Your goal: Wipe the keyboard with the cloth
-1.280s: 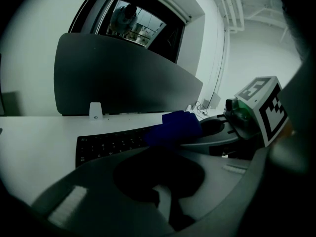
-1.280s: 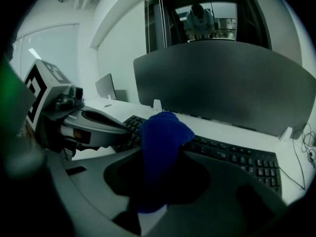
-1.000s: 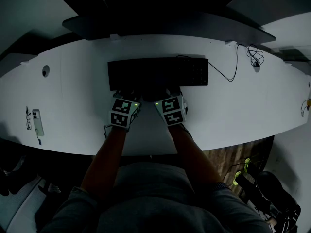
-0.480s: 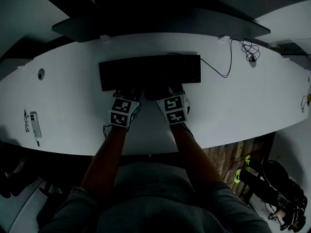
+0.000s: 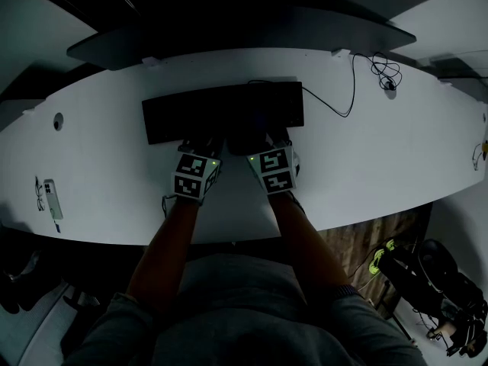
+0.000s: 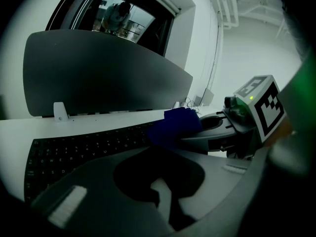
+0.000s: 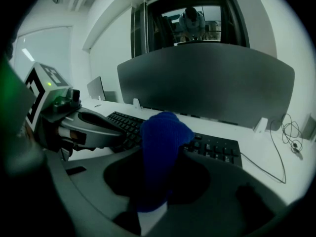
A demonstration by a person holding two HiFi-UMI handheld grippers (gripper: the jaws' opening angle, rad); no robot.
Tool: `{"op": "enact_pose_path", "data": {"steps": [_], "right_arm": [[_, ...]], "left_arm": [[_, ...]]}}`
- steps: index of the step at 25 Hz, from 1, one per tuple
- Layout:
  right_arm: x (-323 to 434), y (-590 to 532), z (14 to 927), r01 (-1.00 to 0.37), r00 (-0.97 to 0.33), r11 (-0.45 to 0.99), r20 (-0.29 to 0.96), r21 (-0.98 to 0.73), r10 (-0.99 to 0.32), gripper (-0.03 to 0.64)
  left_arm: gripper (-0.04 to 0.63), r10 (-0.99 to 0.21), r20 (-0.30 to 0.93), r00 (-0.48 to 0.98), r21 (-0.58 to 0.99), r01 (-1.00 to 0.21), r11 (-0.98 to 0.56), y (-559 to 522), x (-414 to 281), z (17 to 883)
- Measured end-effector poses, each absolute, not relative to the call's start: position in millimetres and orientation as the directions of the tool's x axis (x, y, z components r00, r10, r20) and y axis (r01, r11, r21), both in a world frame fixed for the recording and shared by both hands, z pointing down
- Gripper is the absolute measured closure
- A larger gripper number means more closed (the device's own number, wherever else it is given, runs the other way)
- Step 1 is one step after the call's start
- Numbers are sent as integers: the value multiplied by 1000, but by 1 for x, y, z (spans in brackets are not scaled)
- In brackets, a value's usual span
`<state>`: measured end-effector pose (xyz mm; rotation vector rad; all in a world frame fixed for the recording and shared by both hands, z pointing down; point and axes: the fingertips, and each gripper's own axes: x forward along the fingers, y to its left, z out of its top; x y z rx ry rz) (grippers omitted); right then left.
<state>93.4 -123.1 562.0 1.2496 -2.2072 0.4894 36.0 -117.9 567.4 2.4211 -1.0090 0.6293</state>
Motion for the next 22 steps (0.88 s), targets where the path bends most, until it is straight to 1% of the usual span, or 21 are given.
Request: {"op": "enact_pose_path", "data": {"steps": [5, 22], "right_arm": [[99, -122, 561, -858, -424, 513, 619, -40, -661, 494], [155, -121, 562, -884, -381, 466, 622, -29, -684, 494]], "left_arm": [[588, -533, 560, 634, 218, -734, -644, -119, 50, 568], [588, -506, 559, 657, 221, -706, -673, -120, 95, 571]]}}
